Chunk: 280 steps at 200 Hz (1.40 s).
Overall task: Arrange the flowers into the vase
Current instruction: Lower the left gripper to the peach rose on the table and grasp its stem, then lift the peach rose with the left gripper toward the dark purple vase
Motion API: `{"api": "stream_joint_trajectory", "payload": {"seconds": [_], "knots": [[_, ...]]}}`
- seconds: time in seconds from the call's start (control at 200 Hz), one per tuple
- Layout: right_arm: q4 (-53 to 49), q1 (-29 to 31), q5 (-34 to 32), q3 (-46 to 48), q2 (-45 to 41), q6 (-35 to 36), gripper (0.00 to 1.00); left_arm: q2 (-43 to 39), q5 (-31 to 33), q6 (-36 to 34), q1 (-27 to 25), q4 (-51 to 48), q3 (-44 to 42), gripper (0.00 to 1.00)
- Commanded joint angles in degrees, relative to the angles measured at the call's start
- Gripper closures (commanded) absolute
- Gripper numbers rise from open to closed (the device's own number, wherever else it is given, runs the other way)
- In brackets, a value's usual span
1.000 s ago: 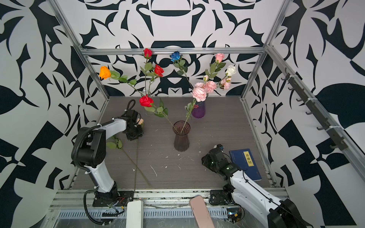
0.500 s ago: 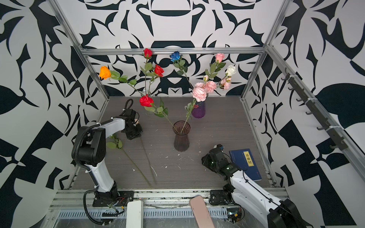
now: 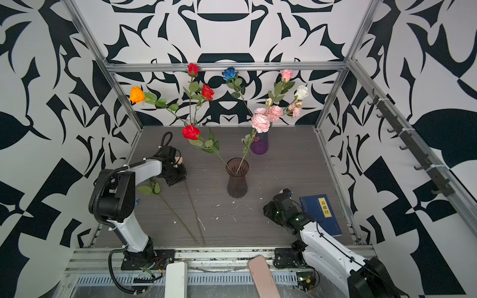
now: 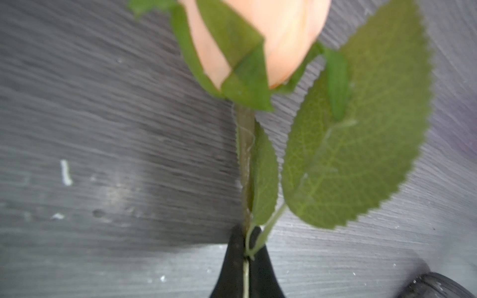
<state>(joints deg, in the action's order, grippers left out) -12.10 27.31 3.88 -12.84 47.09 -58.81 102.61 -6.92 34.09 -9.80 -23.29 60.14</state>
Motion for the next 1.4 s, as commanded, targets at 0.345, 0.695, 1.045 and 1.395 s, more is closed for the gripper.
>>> {"api": "stream_joint_trajectory", "payload": {"seconds": [0.345,0.695,1.045,1.395], "knots": [[1.11,-0.99,0.69,-0.10,0.55,0.18,0.61,-4.84,1.17,0.44,-0.06,0.01,-4.68,1.00],[0.65,-1.54,1.05,-0.35,1.37,0.21,0.61,-37.89,6.92,10.00,-0.34,8.60,-21.06,1.00],[1.73,-1.83,1.57,-0.10,3.51,-0.83,0.61,-63.81,11.13,8.74,-2.14,2.96,-13.02,1.00],[2.17,-1.87,1.57,0.10,3.88,-1.14,0.61,-62.17,-0.08,11.02,-2.86,9.52,-3.39,1.00]]}}
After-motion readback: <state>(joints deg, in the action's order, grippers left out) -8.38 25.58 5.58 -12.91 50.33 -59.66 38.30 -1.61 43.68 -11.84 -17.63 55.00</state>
